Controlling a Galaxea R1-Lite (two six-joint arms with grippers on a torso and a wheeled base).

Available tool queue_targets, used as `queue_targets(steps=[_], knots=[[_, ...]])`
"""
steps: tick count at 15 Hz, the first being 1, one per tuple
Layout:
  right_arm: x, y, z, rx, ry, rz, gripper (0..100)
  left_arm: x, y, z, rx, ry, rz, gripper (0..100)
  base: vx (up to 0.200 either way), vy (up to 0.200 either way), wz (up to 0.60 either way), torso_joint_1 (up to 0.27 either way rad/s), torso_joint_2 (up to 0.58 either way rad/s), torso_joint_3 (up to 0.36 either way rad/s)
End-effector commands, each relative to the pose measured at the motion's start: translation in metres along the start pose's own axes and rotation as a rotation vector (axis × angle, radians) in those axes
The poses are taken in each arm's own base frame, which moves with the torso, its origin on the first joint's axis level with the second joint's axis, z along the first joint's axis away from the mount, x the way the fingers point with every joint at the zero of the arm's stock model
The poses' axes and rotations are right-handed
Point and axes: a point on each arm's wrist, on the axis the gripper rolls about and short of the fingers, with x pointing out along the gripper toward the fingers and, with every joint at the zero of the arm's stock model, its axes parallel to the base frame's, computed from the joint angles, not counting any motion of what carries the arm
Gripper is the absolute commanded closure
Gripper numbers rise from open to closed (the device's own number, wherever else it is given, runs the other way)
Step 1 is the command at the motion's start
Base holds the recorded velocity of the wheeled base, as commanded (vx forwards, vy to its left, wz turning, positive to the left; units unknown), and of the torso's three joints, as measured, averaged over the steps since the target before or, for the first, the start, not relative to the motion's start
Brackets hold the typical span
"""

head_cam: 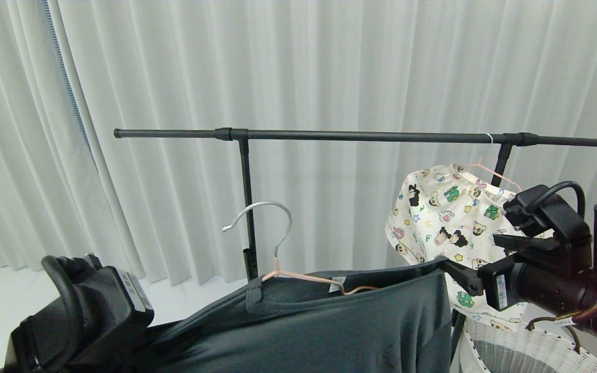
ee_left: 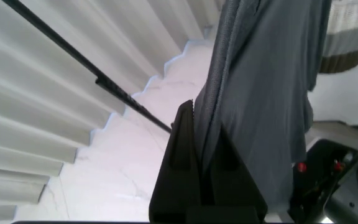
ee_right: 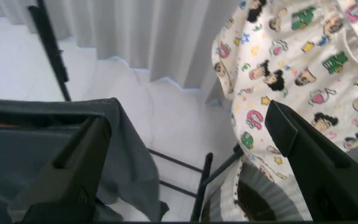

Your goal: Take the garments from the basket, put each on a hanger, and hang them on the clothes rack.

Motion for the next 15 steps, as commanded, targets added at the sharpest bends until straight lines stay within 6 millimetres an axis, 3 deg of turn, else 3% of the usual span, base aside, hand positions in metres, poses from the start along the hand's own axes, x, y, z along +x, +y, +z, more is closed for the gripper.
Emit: queue_targets(steps=[1, 4, 10, 15], knots=[[-0.011, 0.008, -0.002, -0.016, -0.016, 0.074, 0, 0.001, 0.004, 0.003, -0.013, 0.0, 0.02, 100, 0.0, 0.0, 0.0, 0.0, 0.0, 0.0], [-0.019, 0.011, -0.013, -0.065, 0.01, 0.154, 0, 0.002, 0.009, 0.002, -0.035, -0.005, 0.052, 100, 0.0, 0.0, 0.0, 0.0, 0.0, 0.0], [-0.038, 0.014, -0.005, -0.063, -0.06, 0.368, 0, 0.002, 0.009, 0.006, -0.046, -0.05, 0.015, 100, 0.0, 0.0, 0.0, 0.0, 0.0, 0.0], [-0.031, 0.026, 0.002, -0.221, -0.09, 0.543, 0, 0.001, 0.008, 0.012, -0.042, -0.142, -0.084, 100, 0.0, 0.0, 0.0, 0.0, 0.0, 0.0]])
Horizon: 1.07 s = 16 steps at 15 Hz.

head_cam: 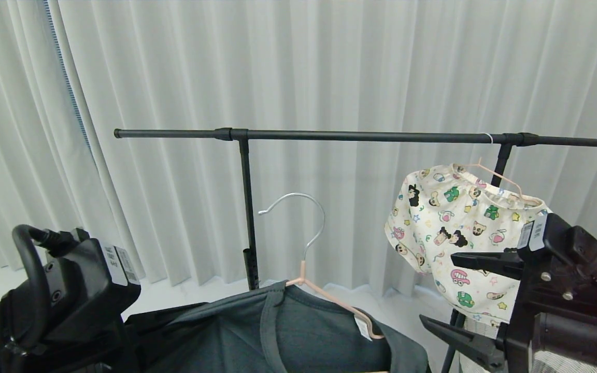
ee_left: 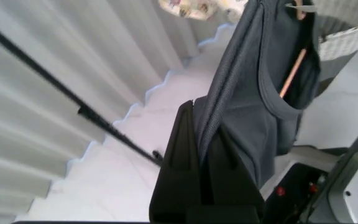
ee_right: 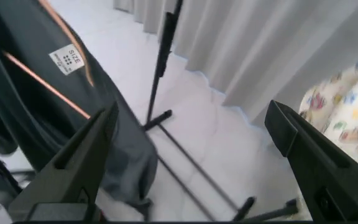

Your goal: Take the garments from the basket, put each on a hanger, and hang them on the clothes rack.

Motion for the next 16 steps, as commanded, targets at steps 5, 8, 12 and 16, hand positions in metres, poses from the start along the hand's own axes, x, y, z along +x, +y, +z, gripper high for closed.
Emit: queue_targets(steps=[5, 8, 12, 16], knots=[[0.03, 0.014, 0.031, -0.072, 0.029, 0.273, 0, -0.002, -0.006, 0.01, 0.044, -0.095, -0.035, 100, 0.0, 0.0, 0.0, 0.0, 0.0, 0.0], [0.052, 0.02, 0.039, -0.077, 0.04, 0.338, 0, -0.001, -0.006, 0.014, 0.117, -0.125, -0.022, 100, 0.0, 0.0, 0.0, 0.0, 0.0, 0.0], [0.064, 0.027, 0.04, -0.072, 0.094, 0.398, 0, -0.003, -0.005, 0.016, 0.125, -0.14, -0.018, 100, 0.0, 0.0, 0.0, 0.0, 0.0, 0.0], [0.069, 0.039, 0.043, -0.009, 0.123, 0.438, 0, -0.002, -0.007, 0.019, 0.131, -0.167, -0.023, 100, 0.0, 0.0, 0.0, 0.0, 0.0, 0.0]])
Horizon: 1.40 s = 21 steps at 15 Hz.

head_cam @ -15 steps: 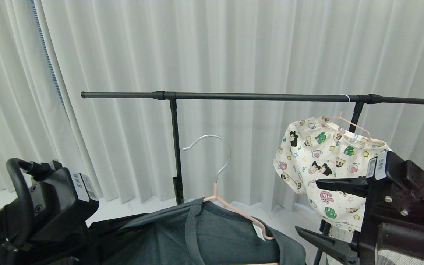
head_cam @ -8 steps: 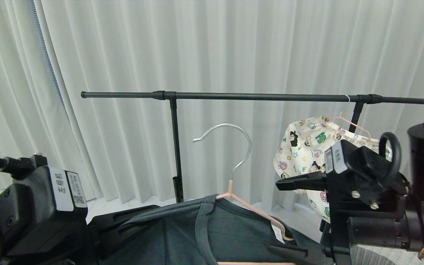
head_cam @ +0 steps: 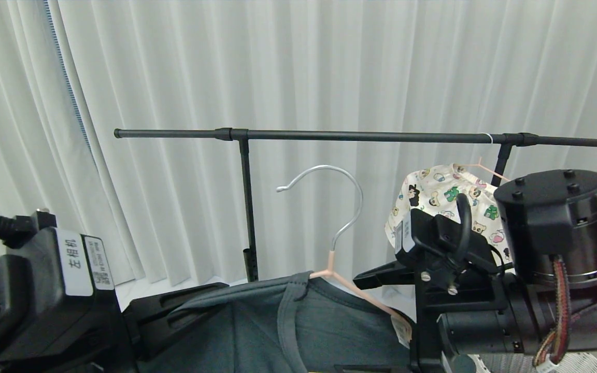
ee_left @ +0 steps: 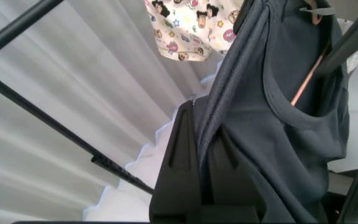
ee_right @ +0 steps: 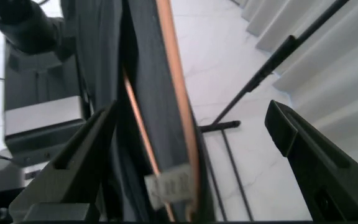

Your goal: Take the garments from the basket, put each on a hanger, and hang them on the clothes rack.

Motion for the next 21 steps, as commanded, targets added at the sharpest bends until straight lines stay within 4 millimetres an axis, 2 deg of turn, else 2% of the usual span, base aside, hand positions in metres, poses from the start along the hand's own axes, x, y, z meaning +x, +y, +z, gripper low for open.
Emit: queue_targets(steps=[1, 4, 5, 12, 16, 17, 21], knots=[[0.005, 0.002, 0.0, 0.004, 0.008, 0.014, 0, 0.001, 0.0, 0.0, 0.001, 0.0, -0.003, 100, 0.0, 0.0, 0.0, 0.0, 0.0, 0.0], [0.006, 0.002, 0.0, 0.029, 0.012, 0.014, 0, 0.0, 0.0, 0.001, 0.001, -0.006, 0.0, 100, 0.0, 0.0, 0.0, 0.0, 0.0, 0.0], [0.006, 0.002, 0.0, 0.029, 0.012, 0.015, 100, 0.0, 0.0, 0.001, 0.001, -0.006, 0.0, 100, 0.0, 0.0, 0.0, 0.0, 0.0, 0.0], [0.006, 0.002, 0.0, 0.025, 0.005, 0.011, 100, -0.001, -0.001, 0.002, 0.001, -0.012, -0.004, 100, 0.0, 0.0, 0.0, 0.0, 0.0, 0.0], [-0.003, 0.005, 0.004, -0.004, -0.022, 0.006, 100, -0.001, -0.001, 0.002, 0.001, -0.012, -0.004, 100, 0.0, 0.0, 0.0, 0.0, 0.0, 0.0], [-0.006, 0.006, 0.006, -0.022, -0.034, 0.004, 100, -0.001, -0.001, 0.002, 0.001, -0.013, -0.002, 0, 0.0, 0.0, 0.0, 0.0, 0.0, 0.0], [-0.028, 0.011, 0.015, -0.157, -0.098, -0.022, 100, 0.002, 0.005, 0.004, -0.016, -0.038, 0.039, 0, 0.0, 0.0, 0.0, 0.0, 0.0, 0.0]])
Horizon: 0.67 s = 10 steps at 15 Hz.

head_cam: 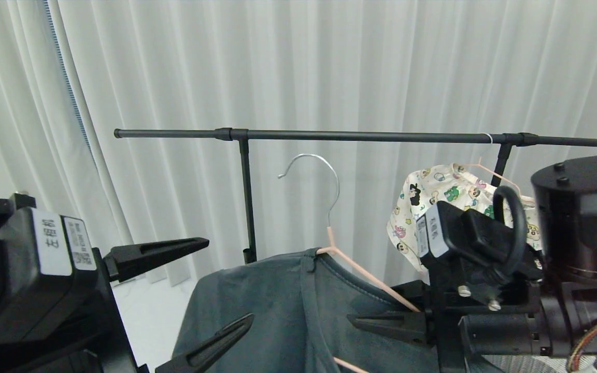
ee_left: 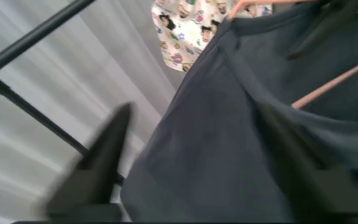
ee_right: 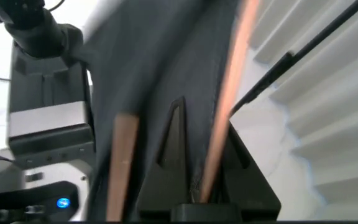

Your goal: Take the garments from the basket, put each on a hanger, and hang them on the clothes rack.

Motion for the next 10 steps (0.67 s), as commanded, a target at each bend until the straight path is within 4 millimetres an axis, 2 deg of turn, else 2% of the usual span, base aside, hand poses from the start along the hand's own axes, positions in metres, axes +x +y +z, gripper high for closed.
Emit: queue_targets(steps=[1, 4, 6, 8, 10], knots=[[-0.016, 0.003, 0.007, -0.04, -0.045, -0.026, 100, 0.002, 0.002, -0.001, -0.006, 0.008, 0.013, 0, 0.0, 0.0, 0.0, 0.0, 0.0, 0.0], [-0.026, 0.0, 0.01, -0.053, -0.059, -0.089, 100, 0.002, 0.003, -0.004, -0.011, 0.02, 0.024, 0, 0.0, 0.0, 0.0, 0.0, 0.0, 0.0], [-0.034, -0.006, 0.009, -0.087, -0.063, -0.128, 100, 0.002, 0.011, -0.019, -0.03, 0.084, 0.091, 0, 0.0, 0.0, 0.0, 0.0, 0.0, 0.0], [-0.043, -0.015, 0.008, -0.14, -0.067, -0.173, 100, -0.003, 0.023, -0.052, -0.079, 0.223, 0.204, 0, 0.0, 0.0, 0.0, 0.0, 0.0, 0.0], [-0.05, -0.015, 0.009, -0.155, -0.078, -0.178, 100, 0.0, 0.03, -0.075, -0.142, 0.332, 0.259, 0, 0.0, 0.0, 0.0, 0.0, 0.0, 0.0]])
